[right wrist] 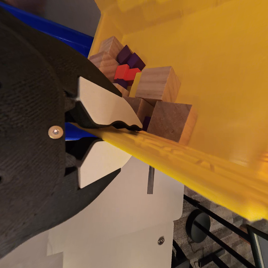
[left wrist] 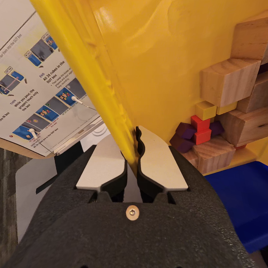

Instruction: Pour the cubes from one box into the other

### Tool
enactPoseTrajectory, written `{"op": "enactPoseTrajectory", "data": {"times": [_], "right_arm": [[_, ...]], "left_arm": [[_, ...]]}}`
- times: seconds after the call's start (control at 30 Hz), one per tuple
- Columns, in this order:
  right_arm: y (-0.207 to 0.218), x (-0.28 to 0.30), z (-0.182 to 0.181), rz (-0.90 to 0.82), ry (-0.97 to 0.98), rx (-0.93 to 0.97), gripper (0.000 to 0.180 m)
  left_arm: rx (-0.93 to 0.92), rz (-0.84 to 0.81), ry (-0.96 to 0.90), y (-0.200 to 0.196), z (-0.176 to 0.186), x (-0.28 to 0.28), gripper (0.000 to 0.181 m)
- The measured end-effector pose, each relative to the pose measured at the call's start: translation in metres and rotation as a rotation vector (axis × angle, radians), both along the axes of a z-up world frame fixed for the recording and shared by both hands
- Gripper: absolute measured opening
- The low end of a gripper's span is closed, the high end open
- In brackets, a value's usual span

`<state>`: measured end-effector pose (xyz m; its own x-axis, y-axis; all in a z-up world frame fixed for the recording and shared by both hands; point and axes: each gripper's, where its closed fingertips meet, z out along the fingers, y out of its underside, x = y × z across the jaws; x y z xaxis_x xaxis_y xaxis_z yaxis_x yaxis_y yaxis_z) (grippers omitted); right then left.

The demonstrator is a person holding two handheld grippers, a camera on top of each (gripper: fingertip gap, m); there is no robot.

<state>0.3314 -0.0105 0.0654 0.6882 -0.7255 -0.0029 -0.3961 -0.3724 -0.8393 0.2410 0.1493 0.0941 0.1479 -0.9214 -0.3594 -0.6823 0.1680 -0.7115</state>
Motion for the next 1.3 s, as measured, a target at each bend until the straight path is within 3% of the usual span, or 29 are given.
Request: {"op": "enactPoseTrajectory", "data": {"times": [1.3], "right_arm": [[-0.012,0.001,0.063,-0.043,-0.301,0.260,0.004]], "left_arm": [[0.177,-0.062,-0.339,-0.016,0.061,-0.004,0.008]]}}
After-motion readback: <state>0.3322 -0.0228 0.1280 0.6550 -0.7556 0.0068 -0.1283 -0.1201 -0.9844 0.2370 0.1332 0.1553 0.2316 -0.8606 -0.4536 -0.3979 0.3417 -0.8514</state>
